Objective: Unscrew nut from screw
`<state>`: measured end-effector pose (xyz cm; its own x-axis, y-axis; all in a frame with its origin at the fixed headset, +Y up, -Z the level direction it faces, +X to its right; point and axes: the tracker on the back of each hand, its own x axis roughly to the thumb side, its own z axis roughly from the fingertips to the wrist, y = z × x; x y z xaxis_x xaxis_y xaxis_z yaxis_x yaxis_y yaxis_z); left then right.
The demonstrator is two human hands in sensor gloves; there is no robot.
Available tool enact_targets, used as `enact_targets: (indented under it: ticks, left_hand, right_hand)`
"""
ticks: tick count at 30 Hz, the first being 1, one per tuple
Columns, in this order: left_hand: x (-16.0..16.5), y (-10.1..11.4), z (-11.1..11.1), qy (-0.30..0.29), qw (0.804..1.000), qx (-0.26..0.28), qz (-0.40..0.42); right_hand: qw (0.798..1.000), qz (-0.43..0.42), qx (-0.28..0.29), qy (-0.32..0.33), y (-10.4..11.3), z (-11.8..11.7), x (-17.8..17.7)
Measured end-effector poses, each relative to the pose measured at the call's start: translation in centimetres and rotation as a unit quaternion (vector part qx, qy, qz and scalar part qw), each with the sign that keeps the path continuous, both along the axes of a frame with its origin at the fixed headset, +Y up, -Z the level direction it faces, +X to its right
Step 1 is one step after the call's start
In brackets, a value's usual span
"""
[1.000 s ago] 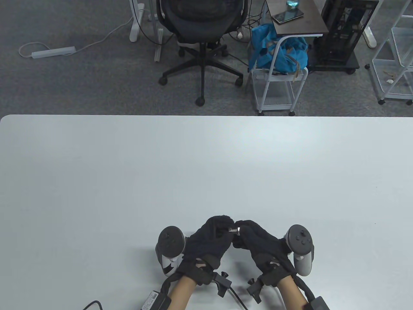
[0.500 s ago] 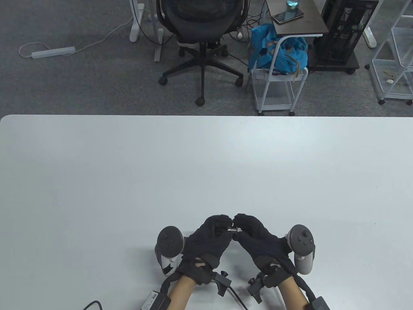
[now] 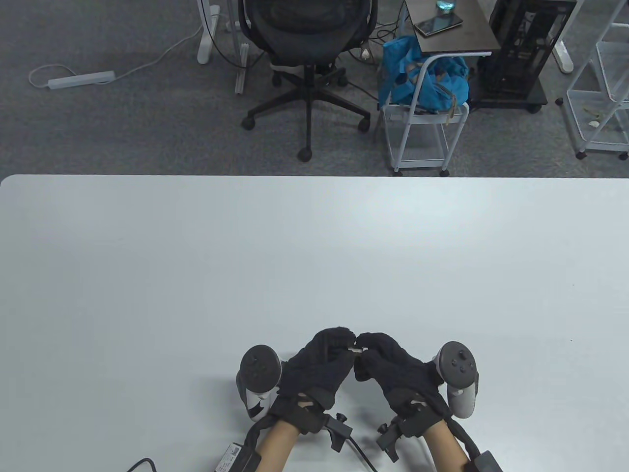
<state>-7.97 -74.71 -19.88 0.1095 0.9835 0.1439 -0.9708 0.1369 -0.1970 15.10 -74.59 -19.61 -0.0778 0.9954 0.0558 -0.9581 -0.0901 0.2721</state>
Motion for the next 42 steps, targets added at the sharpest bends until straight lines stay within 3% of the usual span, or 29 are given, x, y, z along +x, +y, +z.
enact_targets:
  ticks: [9, 17, 30, 34, 42]
  left_hand:
    - [0.0, 0.1, 0.0, -0.001, 1.000, -0.006, -0.002]
    - [0.1, 0.1, 0.0, -0.001, 1.000, -0.002, 0.001]
    - [-0.1, 0.1, 0.0, 0.006, 1.000, -0.010, 0.012]
    - [-0.3, 0.0, 0.0, 0.010, 1.000, -0.015, 0.024]
    - [-0.1, 0.1, 0.0, 0.003, 1.000, -0.006, 0.009]
  right_hand:
    - [0.999, 0.002, 0.026, -0.020, 0.5, 0.1, 0.2]
    - [0.999, -0.003, -0.047, -0.021, -0.9, 0.2, 0.3]
    - [1.000, -0.006, 0.011, -0.012, 0.4, 0.1, 0.1]
    - [0.999, -0.035, -0.005, -0.001, 0.2, 0.1, 0.2]
    - [0.998, -0.008, -0.064, 0.007, -1.1, 0.1, 0.0]
